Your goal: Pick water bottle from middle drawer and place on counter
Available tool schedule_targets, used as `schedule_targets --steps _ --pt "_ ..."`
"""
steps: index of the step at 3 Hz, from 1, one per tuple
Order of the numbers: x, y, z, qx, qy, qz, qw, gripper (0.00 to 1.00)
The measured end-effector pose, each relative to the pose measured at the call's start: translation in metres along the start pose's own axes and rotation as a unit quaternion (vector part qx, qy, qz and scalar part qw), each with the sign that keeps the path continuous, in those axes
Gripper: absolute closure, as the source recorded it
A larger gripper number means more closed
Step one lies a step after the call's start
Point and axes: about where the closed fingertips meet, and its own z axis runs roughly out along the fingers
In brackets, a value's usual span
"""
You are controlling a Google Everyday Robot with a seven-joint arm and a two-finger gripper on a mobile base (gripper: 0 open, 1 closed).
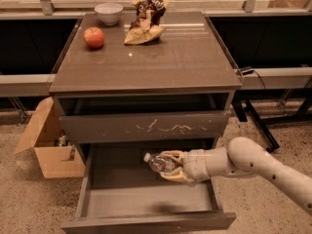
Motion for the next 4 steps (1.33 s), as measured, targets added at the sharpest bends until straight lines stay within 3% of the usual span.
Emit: schedule_targets --steps 1,2,3,4 --pt "-0.071 0.029 -0.022 0.001 0.045 -0.076 0.9961 1.0" --pt "-0.13 0.035 -0.052 0.003 0.1 -0.14 0.9852 1.0" --pt "-0.15 0.033 -0.06 0.007 0.124 -0.163 0.9787 1.0" --pt "-0.176 0.017 -0.082 0.036 0.128 -0.197 0.9714 1.0"
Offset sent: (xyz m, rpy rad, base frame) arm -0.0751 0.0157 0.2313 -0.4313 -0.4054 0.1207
